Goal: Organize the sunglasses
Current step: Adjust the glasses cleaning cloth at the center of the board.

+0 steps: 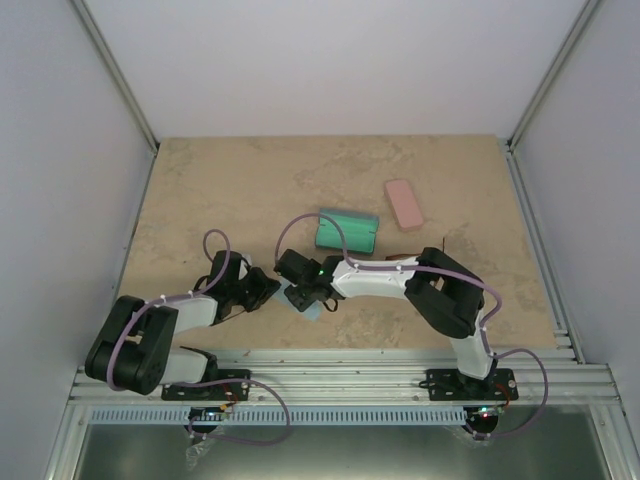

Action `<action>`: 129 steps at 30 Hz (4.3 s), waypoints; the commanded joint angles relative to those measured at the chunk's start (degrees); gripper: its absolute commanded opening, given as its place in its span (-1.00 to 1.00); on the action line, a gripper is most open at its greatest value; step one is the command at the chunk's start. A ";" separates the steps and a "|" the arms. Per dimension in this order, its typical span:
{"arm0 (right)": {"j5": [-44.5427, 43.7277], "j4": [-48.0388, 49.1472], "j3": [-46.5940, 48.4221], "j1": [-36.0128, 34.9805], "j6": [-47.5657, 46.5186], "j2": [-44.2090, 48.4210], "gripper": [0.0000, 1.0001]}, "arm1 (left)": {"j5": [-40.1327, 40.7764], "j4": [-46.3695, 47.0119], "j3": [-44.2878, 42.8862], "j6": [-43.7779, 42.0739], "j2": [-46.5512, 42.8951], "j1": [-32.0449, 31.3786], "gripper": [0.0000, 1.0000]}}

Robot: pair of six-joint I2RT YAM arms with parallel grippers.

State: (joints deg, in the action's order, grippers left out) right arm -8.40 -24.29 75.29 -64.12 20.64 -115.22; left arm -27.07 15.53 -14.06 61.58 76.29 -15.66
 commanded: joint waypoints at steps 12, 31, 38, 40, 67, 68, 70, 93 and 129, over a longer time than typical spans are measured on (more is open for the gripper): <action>-9.72 -2.58 -0.25 -1.10 6.21 0.08 -0.46 | 3.78 -5.08 1.22 -0.36 -0.24 -0.16 -0.89; -7.14 0.50 -4.71 0.61 8.62 6.17 -0.53 | 4.00 -5.85 0.43 -0.89 -0.38 -0.16 -0.89; -3.49 1.67 -5.50 1.55 7.70 6.33 -0.80 | 4.00 -5.68 0.41 -1.02 -0.31 -0.16 -0.88; -2.75 1.78 -5.50 1.79 7.59 5.75 -0.82 | 3.88 -5.63 0.44 -1.03 -0.35 -0.16 -0.88; -4.56 2.83 -2.87 2.76 6.80 2.15 -0.30 | 3.53 -6.20 -0.01 -1.09 -1.09 -0.16 -0.88; -4.57 3.03 -2.90 2.77 6.76 2.21 -0.30 | 3.52 -6.13 -0.03 -1.11 -1.06 -0.16 -0.88; -3.83 3.38 -2.72 2.84 6.15 2.00 -0.33 | 3.58 -6.13 0.00 -1.11 -1.06 -0.16 -0.88; -17.59 0.48 -9.17 5.46 12.31 6.44 -0.99 | 2.84 -6.78 -0.28 -1.86 -1.30 -0.16 -0.87; -1.39 5.83 -3.05 2.51 0.61 0.85 -0.51 | 2.20 -7.80 -1.29 -3.40 -0.26 -0.16 -0.85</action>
State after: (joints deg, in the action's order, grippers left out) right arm -3.44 -16.34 70.63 -61.47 17.12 -113.49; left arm -25.85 10.83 -15.42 58.76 74.91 -15.75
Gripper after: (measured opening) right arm 0.320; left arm 0.076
